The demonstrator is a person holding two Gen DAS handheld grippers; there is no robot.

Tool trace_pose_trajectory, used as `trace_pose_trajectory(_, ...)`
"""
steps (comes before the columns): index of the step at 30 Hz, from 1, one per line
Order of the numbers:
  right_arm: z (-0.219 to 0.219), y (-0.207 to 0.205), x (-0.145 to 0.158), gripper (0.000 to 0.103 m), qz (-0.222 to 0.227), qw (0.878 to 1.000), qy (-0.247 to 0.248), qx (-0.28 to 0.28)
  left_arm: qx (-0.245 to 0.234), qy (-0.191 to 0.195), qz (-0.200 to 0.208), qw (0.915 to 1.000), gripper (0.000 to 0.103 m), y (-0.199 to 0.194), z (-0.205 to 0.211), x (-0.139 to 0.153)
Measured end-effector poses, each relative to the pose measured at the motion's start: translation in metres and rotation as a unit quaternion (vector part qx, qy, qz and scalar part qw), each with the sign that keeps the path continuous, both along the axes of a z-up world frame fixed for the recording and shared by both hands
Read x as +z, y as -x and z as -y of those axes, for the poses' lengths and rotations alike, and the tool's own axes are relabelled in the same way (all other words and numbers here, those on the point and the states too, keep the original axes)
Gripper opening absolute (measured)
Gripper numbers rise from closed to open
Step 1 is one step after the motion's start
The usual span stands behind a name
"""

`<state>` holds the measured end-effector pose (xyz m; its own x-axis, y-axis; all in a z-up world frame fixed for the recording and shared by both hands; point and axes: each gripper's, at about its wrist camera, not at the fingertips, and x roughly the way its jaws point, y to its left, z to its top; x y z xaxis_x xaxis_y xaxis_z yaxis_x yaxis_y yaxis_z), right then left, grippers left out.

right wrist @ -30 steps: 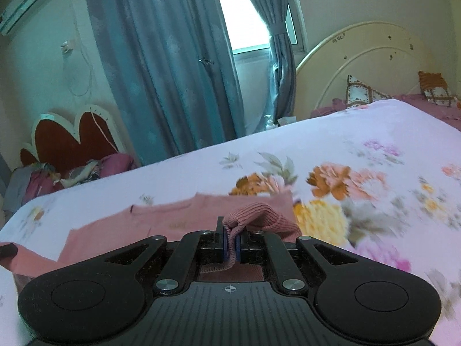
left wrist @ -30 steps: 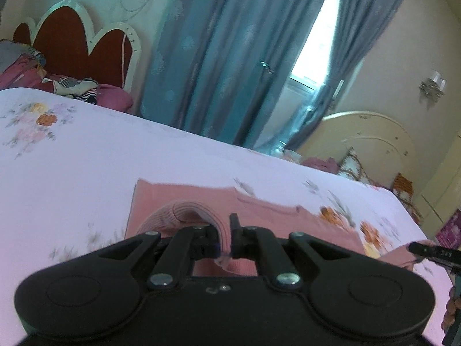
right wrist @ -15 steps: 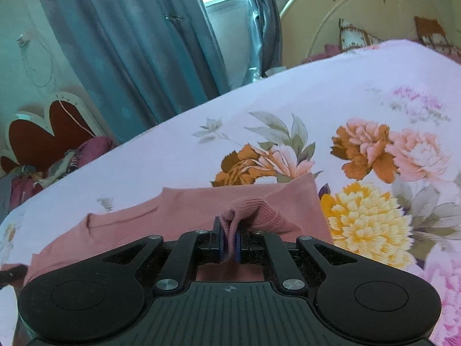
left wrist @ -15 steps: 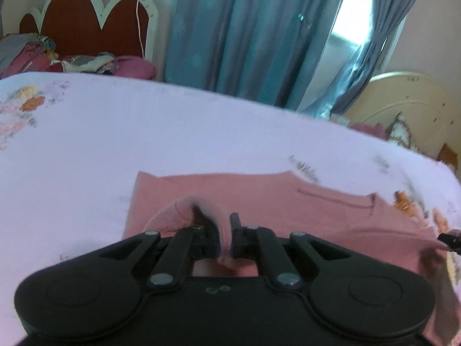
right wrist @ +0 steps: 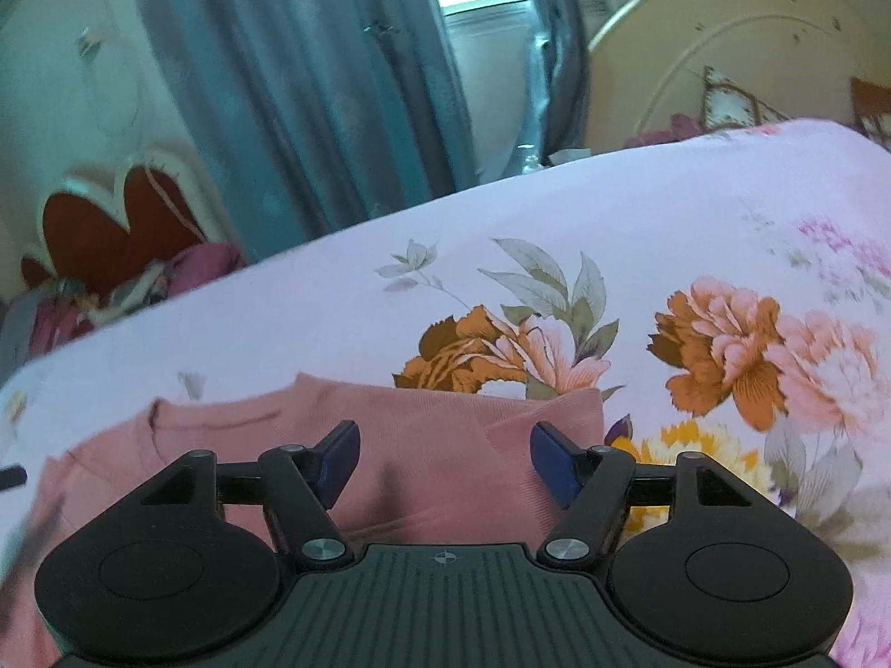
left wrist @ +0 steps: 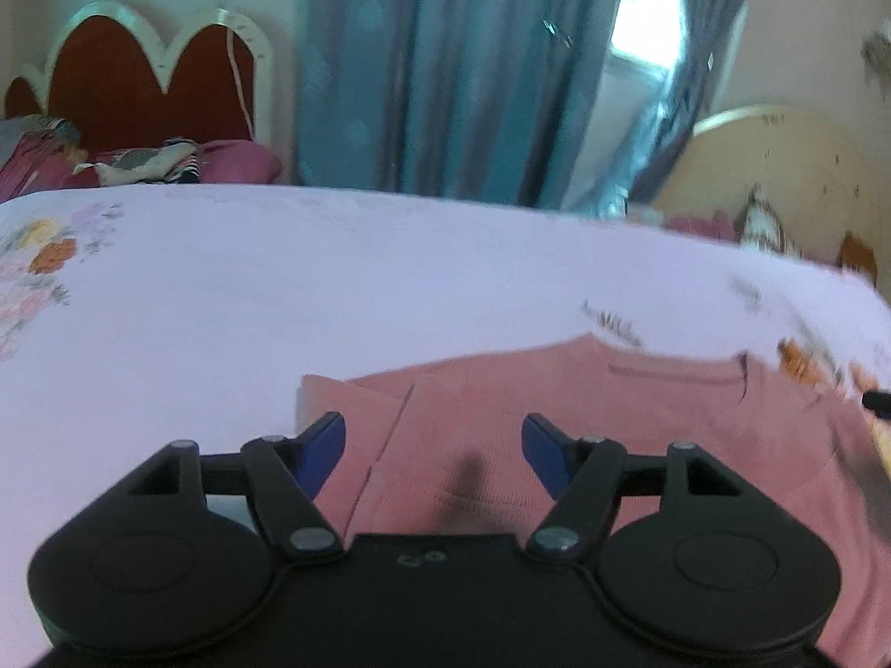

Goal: Fold small clothes

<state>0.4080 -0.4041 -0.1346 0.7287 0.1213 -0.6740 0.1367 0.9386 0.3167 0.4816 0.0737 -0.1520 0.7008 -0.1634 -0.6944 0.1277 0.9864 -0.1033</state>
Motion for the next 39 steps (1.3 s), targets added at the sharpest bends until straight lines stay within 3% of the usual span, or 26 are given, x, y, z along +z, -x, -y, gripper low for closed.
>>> trace_pose_trajectory(2,-0.001,-0.003,-0.007,0.068,-0.005,1.0,0.003,0.009,-0.004,-0.01,-0.012,0.9999,0.065,-0.01,0.006,-0.01)
trace_pose_trajectory(5,-0.002,-0.009,-0.016,0.048,-0.014,0.999,0.011,0.027,-0.008,-0.02,-0.025,0.9995,0.055,-0.02,0.011,-0.023)
trace_pose_trajectory(6,-0.001,-0.011,-0.019,0.048,-0.017,0.999,0.012,0.031,-0.011,-0.02,-0.031,0.9992,0.048,-0.023,0.011,-0.026)
trace_pose_trajectory(11,0.004,-0.021,-0.031,0.048,-0.026,0.999,0.015,0.041,-0.022,-0.022,-0.037,0.9988,0.042,-0.022,0.008,-0.033)
trace_pose_trajectory(12,0.003,-0.022,-0.033,0.046,-0.029,0.998,0.018,0.05,-0.026,-0.025,-0.036,0.9987,0.035,-0.021,0.008,-0.033)
trace_pose_trajectory(13,0.0,-0.024,-0.034,0.038,-0.03,0.998,0.019,0.059,-0.03,-0.027,-0.034,0.9986,0.025,-0.021,0.01,-0.033)
trace_pose_trajectory(14,-0.002,-0.025,-0.034,0.018,-0.032,0.997,0.021,0.068,-0.034,-0.028,-0.032,0.9985,0.021,-0.02,0.011,-0.032)
trace_pose_trajectory(16,-0.006,-0.025,-0.033,0.013,-0.031,0.996,0.032,0.077,-0.037,-0.033,-0.024,0.9985,0.009,-0.017,0.013,-0.031)
trace_pose_trajectory(19,-0.005,-0.021,-0.028,0.008,-0.019,0.996,0.032,0.079,-0.033,-0.028,-0.007,0.999,0.006,-0.011,0.014,-0.025)
trace_pose_trajectory(26,0.001,-0.011,0.008,0.008,0.062,0.996,0.045,0.042,-0.01,-0.019,0.079,0.9966,0.006,0.0,0.018,0.009)
trace_pose_trajectory(30,0.002,-0.017,0.018,0.008,0.086,0.995,0.049,0.013,0.01,-0.022,0.097,0.995,0.006,-0.011,0.023,0.014)
trace_pose_trajectory(34,0.004,-0.031,0.004,0.008,0.064,0.996,0.057,-0.015,0.034,-0.038,0.087,0.995,0.004,-0.022,0.028,-0.003)
trace_pose_trajectory(39,-0.002,-0.047,-0.035,0.008,0.004,0.997,0.073,-0.017,0.028,-0.104,0.06,0.9924,0.004,-0.022,0.041,-0.037)
